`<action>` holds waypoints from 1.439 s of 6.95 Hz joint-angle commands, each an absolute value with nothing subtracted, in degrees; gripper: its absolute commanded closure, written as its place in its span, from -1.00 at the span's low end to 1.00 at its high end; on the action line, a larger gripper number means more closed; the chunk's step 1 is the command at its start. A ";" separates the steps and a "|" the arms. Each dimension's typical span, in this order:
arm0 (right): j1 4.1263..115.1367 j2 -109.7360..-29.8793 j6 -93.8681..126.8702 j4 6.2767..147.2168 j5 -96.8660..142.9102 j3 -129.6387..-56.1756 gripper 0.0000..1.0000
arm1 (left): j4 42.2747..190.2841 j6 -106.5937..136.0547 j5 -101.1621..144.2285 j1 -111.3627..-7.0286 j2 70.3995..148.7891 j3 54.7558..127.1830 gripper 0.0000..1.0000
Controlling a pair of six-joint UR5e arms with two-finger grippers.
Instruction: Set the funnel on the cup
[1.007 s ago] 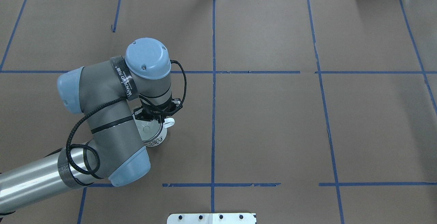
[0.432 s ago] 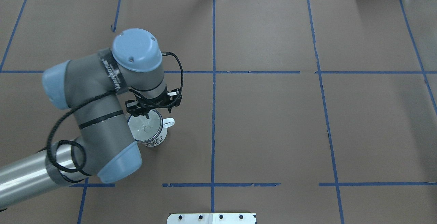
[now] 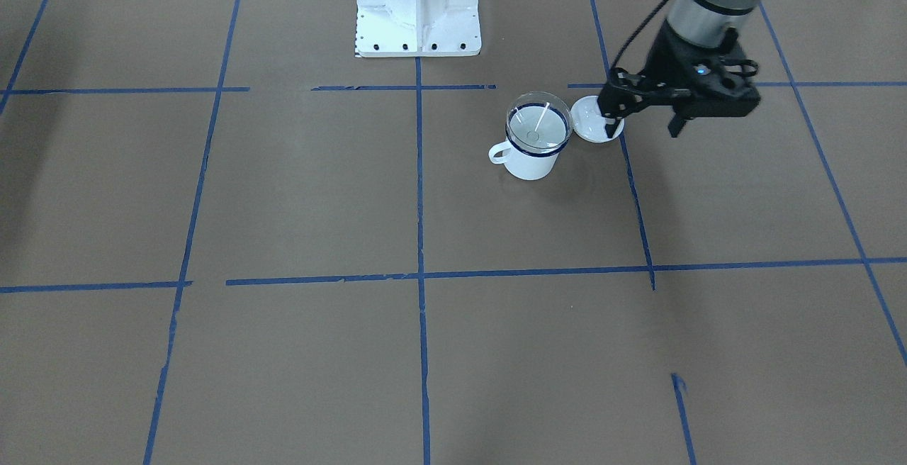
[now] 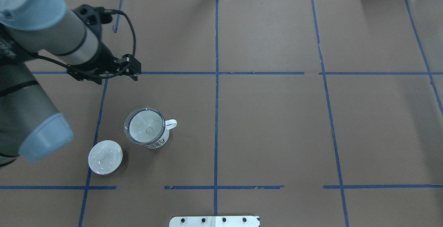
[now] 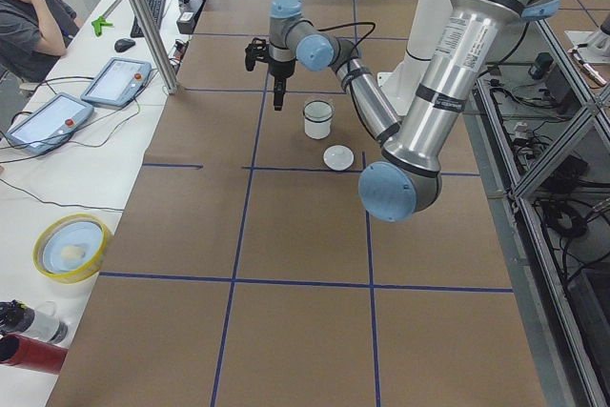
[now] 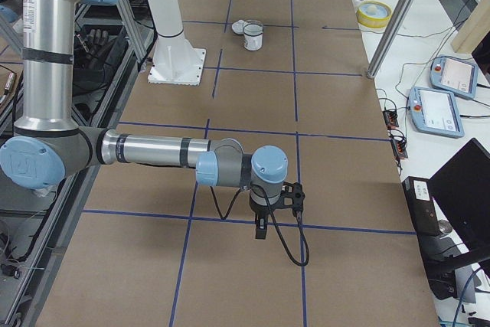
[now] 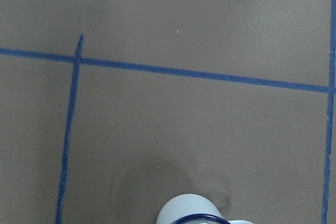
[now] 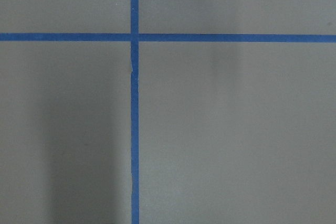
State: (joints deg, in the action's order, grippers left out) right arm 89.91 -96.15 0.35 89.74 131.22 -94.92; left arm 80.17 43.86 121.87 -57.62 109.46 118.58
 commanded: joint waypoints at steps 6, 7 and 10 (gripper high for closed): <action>89.91 -96.15 0.35 89.74 131.22 -94.83 -1.00 | 82.53 -17.84 134.09 -94.57 86.59 97.68 -1.00; 89.91 -96.15 0.35 89.74 131.22 -94.92 -1.00 | 82.44 -17.75 134.47 -94.66 86.49 97.56 -1.00; 89.91 -96.15 0.35 89.74 131.22 -94.92 -1.00 | 81.83 -17.49 135.18 -94.48 85.78 96.68 -1.00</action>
